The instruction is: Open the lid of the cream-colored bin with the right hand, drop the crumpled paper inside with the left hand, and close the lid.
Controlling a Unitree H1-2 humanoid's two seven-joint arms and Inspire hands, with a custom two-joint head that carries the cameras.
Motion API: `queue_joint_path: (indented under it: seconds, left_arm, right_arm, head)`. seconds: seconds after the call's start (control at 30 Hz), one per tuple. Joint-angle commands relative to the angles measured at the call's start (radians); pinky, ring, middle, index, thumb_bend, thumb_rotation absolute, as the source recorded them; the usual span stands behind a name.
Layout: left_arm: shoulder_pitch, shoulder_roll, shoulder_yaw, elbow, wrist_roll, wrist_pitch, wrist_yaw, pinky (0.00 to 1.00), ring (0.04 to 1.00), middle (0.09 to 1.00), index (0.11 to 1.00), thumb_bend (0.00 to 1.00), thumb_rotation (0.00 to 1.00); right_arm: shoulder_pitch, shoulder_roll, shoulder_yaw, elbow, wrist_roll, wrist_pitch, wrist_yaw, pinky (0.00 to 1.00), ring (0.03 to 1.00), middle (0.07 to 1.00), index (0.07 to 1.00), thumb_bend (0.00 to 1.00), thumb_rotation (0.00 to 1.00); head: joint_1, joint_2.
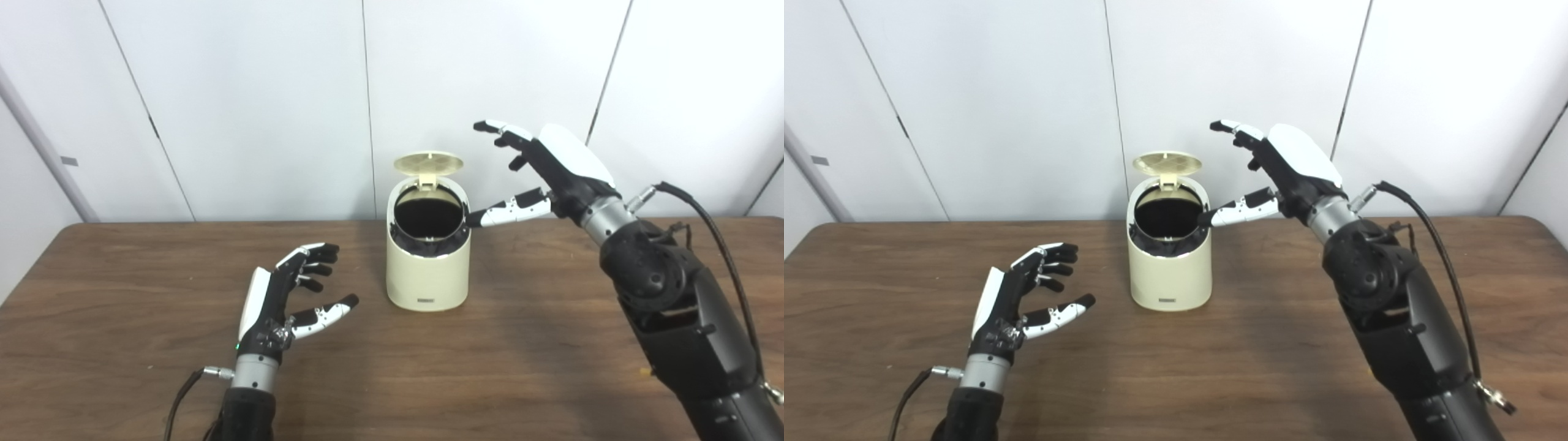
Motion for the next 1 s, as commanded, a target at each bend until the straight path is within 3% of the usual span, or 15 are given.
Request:
queue_joint_path:
  seconds: [0.0, 0.33, 0.63, 0.97]
  left_arm:
    - [-0.026, 0.000, -0.001, -0.006, 0.006, -0.043, 0.022, 0.56, 0.672, 0.715, 0.723, 0.71, 0.05]
    - [-0.023, -0.010, -0.017, -0.009, 0.005, -0.032, 0.021, 0.55, 0.664, 0.709, 0.720, 0.71, 0.02]
    - [-0.034, -0.019, -0.023, -0.012, 0.010, -0.025, 0.023, 0.55, 0.657, 0.707, 0.716, 0.71, 0.02]
    - [-0.037, -0.023, -0.023, -0.021, 0.014, -0.017, 0.024, 0.55, 0.656, 0.709, 0.717, 0.71, 0.03]
  right_arm:
    - [-0.065, -0.021, 0.000, -0.013, -0.017, -0.029, -0.013, 0.71, 0.869, 0.899, 0.895, 0.80, 0.43]
    - [-0.097, -0.006, 0.025, -0.008, -0.023, -0.038, 0.009, 0.74, 0.879, 0.903, 0.895, 0.80, 0.42]
    - [-0.116, 0.008, 0.054, -0.011, -0.025, -0.042, 0.021, 0.70, 0.857, 0.889, 0.890, 0.80, 0.43]
    - [-0.128, 0.013, 0.081, -0.026, -0.036, -0.034, 0.065, 0.75, 0.876, 0.898, 0.904, 0.78, 0.43]
  head:
    - [-0.001, 0.001]
    - [0.000, 0.004]
    - [0.009, 0.009]
    - [0.015, 0.018]
